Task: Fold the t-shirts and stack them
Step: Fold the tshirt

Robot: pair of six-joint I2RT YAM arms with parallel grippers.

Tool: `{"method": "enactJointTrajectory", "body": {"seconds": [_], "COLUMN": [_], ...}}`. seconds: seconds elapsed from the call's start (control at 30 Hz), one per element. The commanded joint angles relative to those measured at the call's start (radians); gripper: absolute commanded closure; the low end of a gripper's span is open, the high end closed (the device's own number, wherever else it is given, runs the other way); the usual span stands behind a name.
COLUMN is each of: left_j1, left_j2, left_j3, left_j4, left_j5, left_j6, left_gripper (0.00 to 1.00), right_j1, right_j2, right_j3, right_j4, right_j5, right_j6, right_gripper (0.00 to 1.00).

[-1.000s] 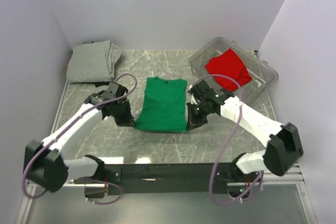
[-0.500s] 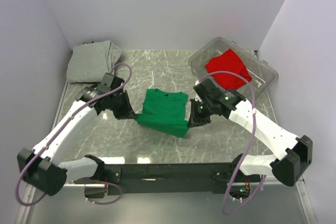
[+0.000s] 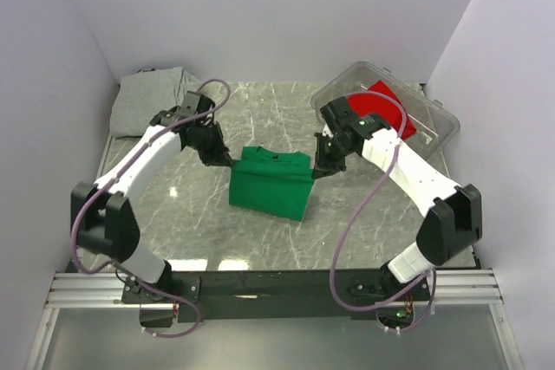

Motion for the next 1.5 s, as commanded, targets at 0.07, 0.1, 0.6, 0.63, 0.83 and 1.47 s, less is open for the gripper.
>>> {"method": "enactJointTrajectory", "body": {"seconds": [0.07,0.1,0.6,0.63,0.83,1.47], "left_j1": [0.022,0.028,0.067,0.068,0.09,0.097], "left_j2": [0.113,0.148,0.522,0.533,0.57,0.342], "left_j3": [0.125,0.139,0.417,0.428,0.446,0.118], "left_j4": [0.057,0.062,0.056,0.05,0.059,0.292], "left_j5": [0.031,0.032,0.126,0.111,0.074,0.097], "left_j6": [0.056,0.056,0.096,0.093,0.073,0.147], "left_gripper": [1.0,1.0,1.0,1.0,0.84,0.35], "right_j1": [-0.06,-0.066,-0.149,-0.155,-0.165,-0.087], "right_j2": [0.091,0.107,0.455,0.479,0.579,0.365], "right_j3": [0.104,0.113,0.381,0.396,0.467,0.329], "right_j4": [0.002,0.005,-0.052,-0.053,-0.055,0.083], "right_j5": [0.014,0.005,-0.022,-0.026,-0.046,-0.165], "right_j6": [-0.087,-0.092,-0.192,-0.195,-0.227,-0.163], "right_gripper": [1.0,1.0,1.0,1.0,0.68,0.33]}}
